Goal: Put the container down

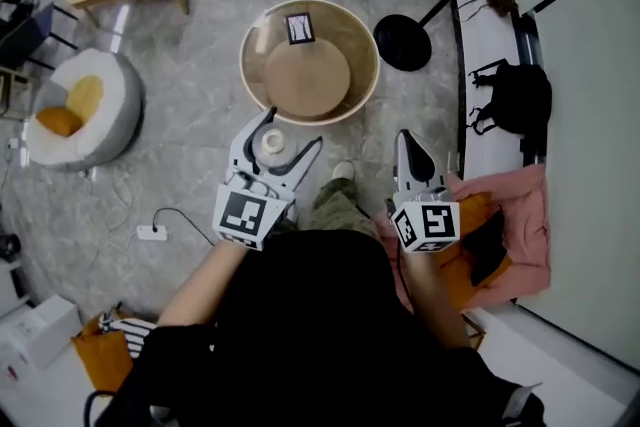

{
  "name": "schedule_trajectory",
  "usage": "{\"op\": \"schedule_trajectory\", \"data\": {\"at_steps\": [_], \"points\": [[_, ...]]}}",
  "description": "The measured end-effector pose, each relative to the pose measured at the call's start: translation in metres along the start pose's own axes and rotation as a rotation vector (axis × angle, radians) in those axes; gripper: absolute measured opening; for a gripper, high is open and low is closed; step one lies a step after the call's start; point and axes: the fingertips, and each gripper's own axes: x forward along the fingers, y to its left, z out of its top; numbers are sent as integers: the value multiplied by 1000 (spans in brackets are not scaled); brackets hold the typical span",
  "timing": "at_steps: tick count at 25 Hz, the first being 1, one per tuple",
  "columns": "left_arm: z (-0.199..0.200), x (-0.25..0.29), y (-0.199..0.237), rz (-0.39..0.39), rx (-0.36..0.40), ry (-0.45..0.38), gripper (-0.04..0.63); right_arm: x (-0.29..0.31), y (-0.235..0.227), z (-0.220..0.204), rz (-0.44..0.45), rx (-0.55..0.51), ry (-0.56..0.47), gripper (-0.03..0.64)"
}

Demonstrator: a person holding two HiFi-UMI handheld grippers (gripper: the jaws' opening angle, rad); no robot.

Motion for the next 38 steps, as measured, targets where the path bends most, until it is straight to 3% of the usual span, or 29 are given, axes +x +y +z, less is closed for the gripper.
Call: {"op": "schedule_trajectory", "data": {"at_steps": [8,15,24,31,38], "points": [[-8,67,0,84,-18,10,350,40,-63,3,68,8,-12,21],[-41,125,-13,135,-10,93,350,72,-118,-14,147,35,29,21],[-85,185,-2,219,-50,128,350,140,-136,-56,322,47,47,21],[-172,228,35,198,-60,201,350,201,-140,-110,295,39,73,21],[-227,243,91,221,-53,162,350,245,-128,-182,273,58,104,21]]}}
